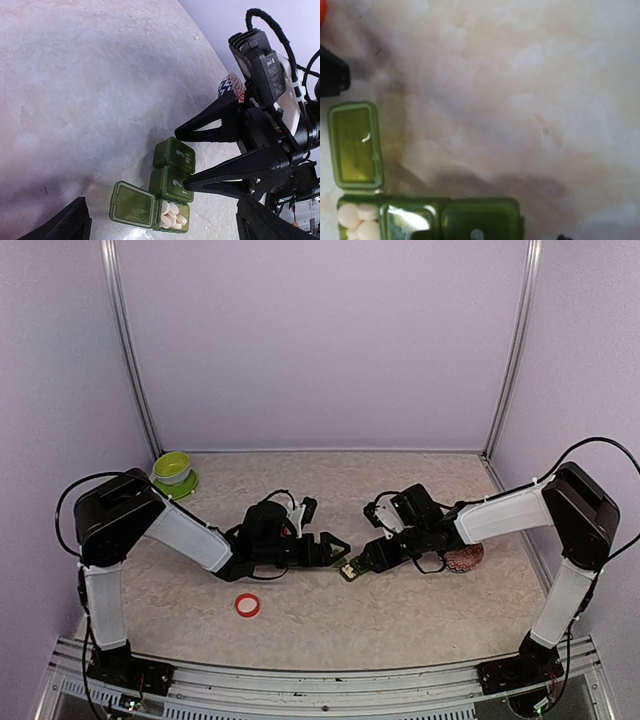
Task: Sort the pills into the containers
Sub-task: Hold the pill container at the center of the board, then close the lid of the pill container.
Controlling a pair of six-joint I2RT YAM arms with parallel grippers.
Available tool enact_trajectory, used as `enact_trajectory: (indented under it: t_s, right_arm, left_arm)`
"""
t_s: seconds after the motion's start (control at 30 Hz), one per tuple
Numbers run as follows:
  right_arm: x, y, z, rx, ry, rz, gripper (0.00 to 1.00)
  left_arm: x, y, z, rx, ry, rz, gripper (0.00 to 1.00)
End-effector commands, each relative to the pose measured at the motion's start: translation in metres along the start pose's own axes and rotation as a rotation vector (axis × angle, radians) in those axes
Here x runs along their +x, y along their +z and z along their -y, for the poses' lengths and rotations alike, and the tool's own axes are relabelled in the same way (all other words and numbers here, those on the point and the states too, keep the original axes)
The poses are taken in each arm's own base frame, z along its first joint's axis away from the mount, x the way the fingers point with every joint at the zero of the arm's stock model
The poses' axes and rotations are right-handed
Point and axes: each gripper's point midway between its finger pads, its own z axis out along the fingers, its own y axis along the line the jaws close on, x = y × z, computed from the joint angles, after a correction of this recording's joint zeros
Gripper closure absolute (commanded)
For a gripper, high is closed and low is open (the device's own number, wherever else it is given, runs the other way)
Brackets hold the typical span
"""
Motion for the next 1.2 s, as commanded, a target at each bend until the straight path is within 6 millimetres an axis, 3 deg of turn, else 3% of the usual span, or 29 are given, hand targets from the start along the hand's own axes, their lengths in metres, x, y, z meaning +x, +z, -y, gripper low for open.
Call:
enact_trajectory:
  t_s: [0.0, 0.27, 0.63, 1.17]
  right_arm:
    - [-0.011, -0.009, -0.004, -0.040, 0.012, 0.041, 0.35]
    - [-0.014, -0.010, -0.002, -0.062, 0.028, 0.049, 0.37]
    - [-0.009, -0.003, 0.011, -0.101, 0.079, 0.035, 0.49]
    - [0.000, 0.005, 0.015, -0.094, 0.084, 0.003, 0.51]
  left_arm:
    - [0.004, 0.005, -0.006, 0.014, -0.010, -0.008, 0.01]
    - [0.006, 0.015, -0.002, 0.055, -0.006, -0.027, 0.01]
    - [0.008, 0.017, 0.007, 0.113, 0.008, -0.032, 0.01]
    - [0.008, 0.012, 0.025, 0.185, 0.036, -0.031, 0.01]
